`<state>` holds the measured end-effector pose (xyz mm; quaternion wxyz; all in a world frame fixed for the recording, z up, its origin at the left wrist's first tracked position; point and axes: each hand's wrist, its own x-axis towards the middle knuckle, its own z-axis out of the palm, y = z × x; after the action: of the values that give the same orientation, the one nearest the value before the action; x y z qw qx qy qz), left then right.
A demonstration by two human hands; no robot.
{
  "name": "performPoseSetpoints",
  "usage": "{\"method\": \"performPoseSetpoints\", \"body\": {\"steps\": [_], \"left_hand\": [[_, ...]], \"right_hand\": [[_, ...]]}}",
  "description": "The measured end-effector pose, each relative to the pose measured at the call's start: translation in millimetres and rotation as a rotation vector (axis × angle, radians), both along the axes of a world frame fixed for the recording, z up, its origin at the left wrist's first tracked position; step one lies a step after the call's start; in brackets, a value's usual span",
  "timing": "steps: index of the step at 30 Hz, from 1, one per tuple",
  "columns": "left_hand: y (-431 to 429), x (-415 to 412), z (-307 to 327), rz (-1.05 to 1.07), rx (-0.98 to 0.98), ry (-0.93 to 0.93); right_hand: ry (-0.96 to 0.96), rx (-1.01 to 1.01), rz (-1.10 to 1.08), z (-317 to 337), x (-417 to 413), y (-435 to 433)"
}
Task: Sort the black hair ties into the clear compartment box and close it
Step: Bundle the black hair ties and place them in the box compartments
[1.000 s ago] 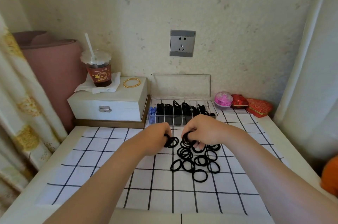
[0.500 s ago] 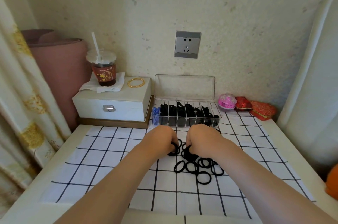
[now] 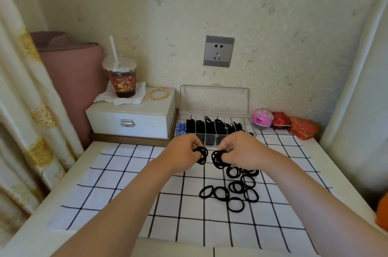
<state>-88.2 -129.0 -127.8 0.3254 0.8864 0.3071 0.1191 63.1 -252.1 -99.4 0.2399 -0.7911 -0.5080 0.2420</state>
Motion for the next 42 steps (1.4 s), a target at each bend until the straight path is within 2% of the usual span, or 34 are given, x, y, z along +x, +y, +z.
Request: {"method": "performPoseSetpoints", "body": {"steps": [4,6,8,11,13,20,27,31,37,40,42], "left_hand": [[1,3,-6,0.013,-0.095,-0.022],[1,5,-7,0.028,-0.156,-0.057],[0,6,-6,0.044,-0.297,-0.114],[-4,5,-3,0.046,-0.494,-0.181],[-7,6,0,0.035,-0.561,-0.2],[-12,8,6,-0.001,-0.898,-0.21],[-8,8,12,-0.02,-1.252,-0.316],[-7,6,14,-0.106,-1.28,-0.278],[-10,6,10,-0.081,-1.087,-0.279],[-10,5,12,-0.084,-1.024,-0.276],[-11,5,14,-0.087,-0.977,-0.281]], "right_hand": [[-0.004,0.045,-0.001,6,2,1],[0.054,0.085,-0.023,12,2,0],[0.192,0.139,-0.051,17,-1,-2],[0.545,0.181,-0.037,21,-9,-4],[0.66,0.171,-0.031,20,-12,-4],[0.625,0.222,-0.126,8,-20,2],[0.521,0.265,-0.227,1,-18,6],[0.413,0.275,-0.242,-1,-18,6],[0.218,0.279,-0.202,-5,-21,7],[0.221,0.25,-0.189,-3,-19,6],[0.31,0.219,-0.159,2,-14,4]]}}
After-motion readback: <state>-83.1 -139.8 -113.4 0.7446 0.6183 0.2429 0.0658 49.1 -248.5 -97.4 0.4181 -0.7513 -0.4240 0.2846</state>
